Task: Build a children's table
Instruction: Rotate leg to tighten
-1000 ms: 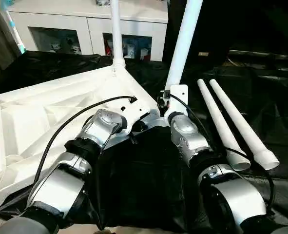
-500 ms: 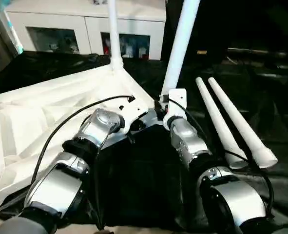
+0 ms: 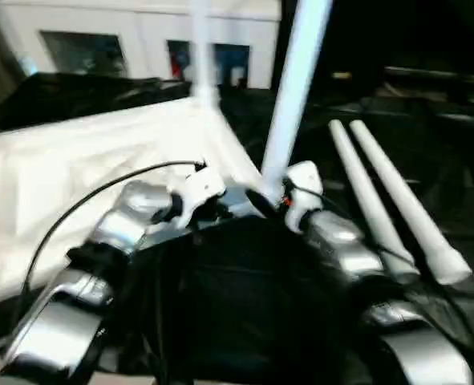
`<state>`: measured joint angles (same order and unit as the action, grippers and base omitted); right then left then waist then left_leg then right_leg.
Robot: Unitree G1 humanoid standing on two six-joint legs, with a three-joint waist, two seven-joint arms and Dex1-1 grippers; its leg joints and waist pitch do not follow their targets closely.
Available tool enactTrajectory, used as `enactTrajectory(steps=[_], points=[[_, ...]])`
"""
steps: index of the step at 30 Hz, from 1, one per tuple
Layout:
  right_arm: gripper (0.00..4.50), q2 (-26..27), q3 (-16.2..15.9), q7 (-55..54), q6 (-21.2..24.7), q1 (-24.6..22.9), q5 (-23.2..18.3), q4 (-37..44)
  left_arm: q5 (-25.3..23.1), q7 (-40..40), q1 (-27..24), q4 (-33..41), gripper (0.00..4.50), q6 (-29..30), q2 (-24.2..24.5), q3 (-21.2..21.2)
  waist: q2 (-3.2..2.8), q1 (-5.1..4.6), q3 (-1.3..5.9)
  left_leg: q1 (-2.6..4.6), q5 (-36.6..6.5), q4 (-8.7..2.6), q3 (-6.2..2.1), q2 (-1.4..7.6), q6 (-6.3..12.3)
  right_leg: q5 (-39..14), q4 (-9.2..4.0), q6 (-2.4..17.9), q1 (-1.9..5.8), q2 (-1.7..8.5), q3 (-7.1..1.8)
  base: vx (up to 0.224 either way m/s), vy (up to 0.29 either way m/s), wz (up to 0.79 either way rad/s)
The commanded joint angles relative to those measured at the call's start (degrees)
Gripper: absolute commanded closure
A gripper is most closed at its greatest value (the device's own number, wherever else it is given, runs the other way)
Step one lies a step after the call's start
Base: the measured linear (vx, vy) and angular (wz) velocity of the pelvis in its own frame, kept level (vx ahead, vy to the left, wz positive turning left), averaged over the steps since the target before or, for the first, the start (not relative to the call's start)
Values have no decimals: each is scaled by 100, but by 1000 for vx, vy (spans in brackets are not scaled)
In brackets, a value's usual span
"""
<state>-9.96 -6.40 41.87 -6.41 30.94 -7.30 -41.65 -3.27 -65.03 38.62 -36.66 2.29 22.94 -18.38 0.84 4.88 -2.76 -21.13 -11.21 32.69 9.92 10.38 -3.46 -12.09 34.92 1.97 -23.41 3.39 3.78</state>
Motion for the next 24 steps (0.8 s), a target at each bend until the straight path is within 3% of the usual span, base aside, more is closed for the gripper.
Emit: enactTrajectory(steps=[1,4,9,13,18,24], points=[[43,-415,-149,998,210,-253,-248,733,186,-514,-174,297,450,-152,93,-146,1,54,363,75,-72,-256,-48,379,929,1079,-204,1481,414,512,-302,0,0,0],[43,-740,-215,1510,405,-423,-413,1168,237,-712,-255,448,450,-174,209,-156,36,70,351,70,-204,-262,-34,377,839,798,-222,1466,387,516,-304,0,0,0],[43,-1174,-377,2145,646,-658,-476,1672,216,-870,-346,586,450,-248,388,-123,53,75,303,81,-718,-298,-17,353,406,-397,-345,1254,368,530,-328,0,0,0],[43,-1200,-434,2180,726,-651,-392,1695,241,-908,-357,611,450,-237,421,-100,90,59,328,70,-544,-287,-22,341,374,-174,-306,1253,374,515,-320,0,0,0],[43,-1155,-460,2148,745,-625,-365,1660,248,-920,-367,636,450,-215,426,-97,88,49,352,59,-236,-250,-23,329,496,411,-232,1389,389,510,-312,0,0,0],[43,-1074,-512,2046,710,-555,-277,1525,242,-922,-385,672,450,-191,427,-104,106,60,349,58,-223,-234,-25,327,518,463,-216,1433,398,515,-306,0,0,0]])
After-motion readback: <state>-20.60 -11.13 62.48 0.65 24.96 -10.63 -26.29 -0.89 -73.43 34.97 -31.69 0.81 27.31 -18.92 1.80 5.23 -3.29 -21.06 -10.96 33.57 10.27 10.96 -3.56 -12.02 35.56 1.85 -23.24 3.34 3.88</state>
